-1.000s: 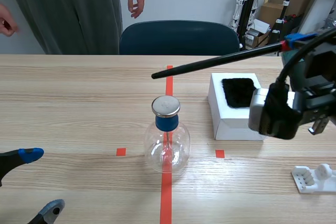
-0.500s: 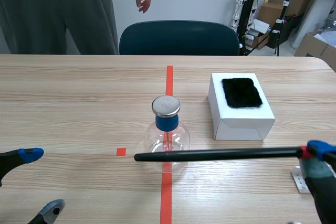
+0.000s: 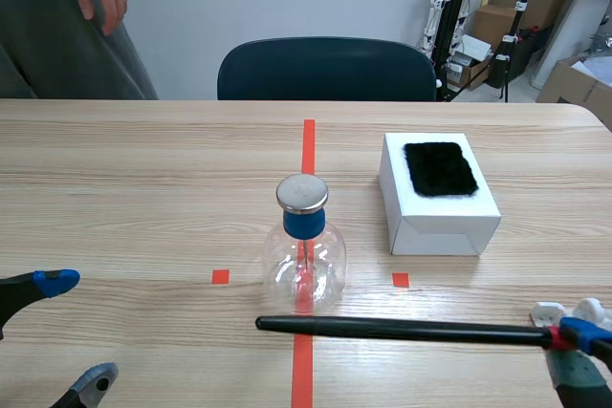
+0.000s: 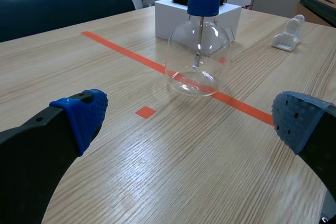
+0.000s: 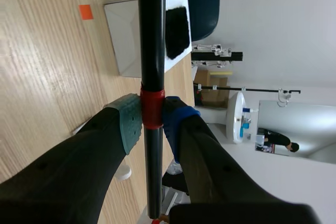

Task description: Do the electroscope experiment. hold the rod still at the electroscope

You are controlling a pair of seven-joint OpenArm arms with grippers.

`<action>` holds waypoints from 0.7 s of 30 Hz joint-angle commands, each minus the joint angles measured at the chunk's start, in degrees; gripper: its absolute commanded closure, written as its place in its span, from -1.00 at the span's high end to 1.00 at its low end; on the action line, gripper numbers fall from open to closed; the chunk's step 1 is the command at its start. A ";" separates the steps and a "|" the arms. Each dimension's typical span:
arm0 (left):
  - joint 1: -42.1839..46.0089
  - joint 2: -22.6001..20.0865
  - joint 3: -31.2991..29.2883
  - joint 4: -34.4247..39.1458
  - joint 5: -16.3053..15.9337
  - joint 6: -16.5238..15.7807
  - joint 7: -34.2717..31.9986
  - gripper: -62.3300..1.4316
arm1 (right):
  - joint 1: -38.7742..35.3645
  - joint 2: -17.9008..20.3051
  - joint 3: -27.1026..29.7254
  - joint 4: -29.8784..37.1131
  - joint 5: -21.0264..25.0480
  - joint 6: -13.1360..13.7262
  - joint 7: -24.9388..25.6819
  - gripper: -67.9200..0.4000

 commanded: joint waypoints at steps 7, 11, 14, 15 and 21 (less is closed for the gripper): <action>-0.28 -0.15 0.02 0.83 -0.55 -0.13 -0.76 1.00 | 0.50 0.13 0.33 0.83 1.51 -0.63 0.85 -0.92; -0.28 -0.15 0.02 0.83 -0.55 -0.13 -0.76 1.00 | 0.50 0.13 0.33 0.83 1.51 -0.44 1.05 -0.92; -0.28 -0.15 0.02 0.83 -0.55 -0.13 -0.76 1.00 | 0.50 0.13 0.33 0.83 1.51 -0.44 1.05 -0.92; -0.28 -0.15 0.02 0.83 -0.55 -0.13 -0.76 1.00 | 0.50 0.13 0.33 0.83 1.51 -0.44 1.05 -0.92; -0.28 -0.15 0.02 0.83 -0.55 -0.13 -0.76 1.00 | 0.50 0.13 0.33 0.83 1.49 -0.44 1.05 -0.92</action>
